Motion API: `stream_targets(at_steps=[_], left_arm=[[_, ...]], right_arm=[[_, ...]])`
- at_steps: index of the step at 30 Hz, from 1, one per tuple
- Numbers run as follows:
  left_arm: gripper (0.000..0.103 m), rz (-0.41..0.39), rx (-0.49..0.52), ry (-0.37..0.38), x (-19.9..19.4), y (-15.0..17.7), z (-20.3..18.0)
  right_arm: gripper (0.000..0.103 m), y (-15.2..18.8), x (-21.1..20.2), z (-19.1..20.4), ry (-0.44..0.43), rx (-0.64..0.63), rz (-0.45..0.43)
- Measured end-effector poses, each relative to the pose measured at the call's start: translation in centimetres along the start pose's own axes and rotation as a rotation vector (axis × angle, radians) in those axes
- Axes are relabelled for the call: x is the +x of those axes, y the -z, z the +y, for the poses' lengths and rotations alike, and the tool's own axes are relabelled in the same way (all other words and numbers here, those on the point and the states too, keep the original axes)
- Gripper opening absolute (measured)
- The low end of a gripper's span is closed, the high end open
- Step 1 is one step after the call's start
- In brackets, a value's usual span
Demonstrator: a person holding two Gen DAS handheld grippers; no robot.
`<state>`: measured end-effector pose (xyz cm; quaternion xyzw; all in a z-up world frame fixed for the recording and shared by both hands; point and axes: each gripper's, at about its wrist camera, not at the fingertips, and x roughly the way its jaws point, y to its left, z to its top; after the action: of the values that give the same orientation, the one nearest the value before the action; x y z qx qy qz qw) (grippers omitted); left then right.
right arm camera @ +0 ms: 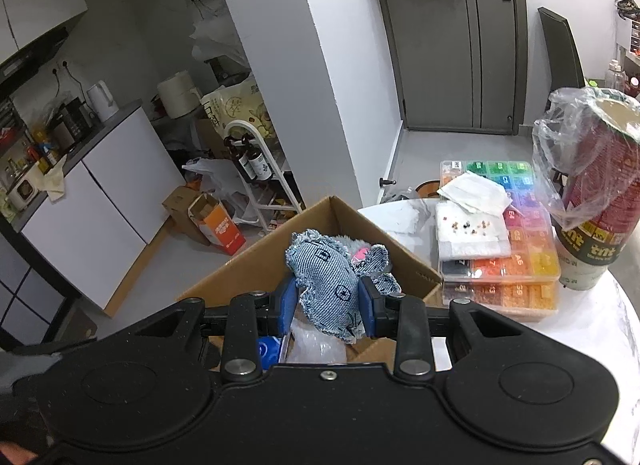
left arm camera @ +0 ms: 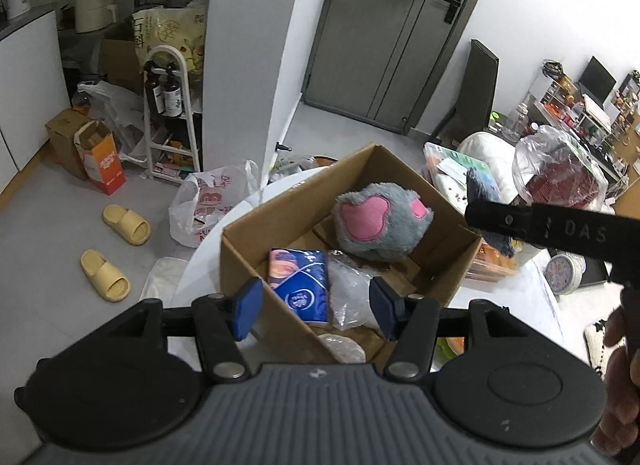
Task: Organize soft objects
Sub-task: 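Open both grippers to drop the packet and denim plush into the box, then withdraw both grippers from the box toward the burger and black plush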
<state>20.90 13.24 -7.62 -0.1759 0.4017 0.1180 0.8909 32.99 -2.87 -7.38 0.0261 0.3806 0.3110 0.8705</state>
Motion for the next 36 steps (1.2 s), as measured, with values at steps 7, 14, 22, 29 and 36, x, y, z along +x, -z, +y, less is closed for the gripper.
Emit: stream_targets(at_steps=[7,14,22,29,36], left_arm=[[0.058,-0.015,-0.012,-0.013,-0.8,-0.1,0.9],[0.058,-0.024,-0.02,-0.021,-1.2,-0.2,1.4],[0.059,-0.025,-0.014,-0.019,-1.3,-0.1,1.2],[0.069,-0.03,0.008,-0.021,-1.8,0.4,0.1],[0.078,-0.024,0.044,-0.02,-2.3,0.9,-1.3]], right_arm=[[0.046,-0.6,1.7,-0.1,0.03,0.038,-0.018],[0.057,-0.1,1.2,-0.5,0.038,0.05,-0.016],[0.058,0.7,-0.9,-1.4,0.025,0.05,-0.001],[0.069,1.8,-2.8,-2.9,0.04,0.054,0.0],[0.083,2.8,-4.7,-4.3,0.012,0.057,0.005]])
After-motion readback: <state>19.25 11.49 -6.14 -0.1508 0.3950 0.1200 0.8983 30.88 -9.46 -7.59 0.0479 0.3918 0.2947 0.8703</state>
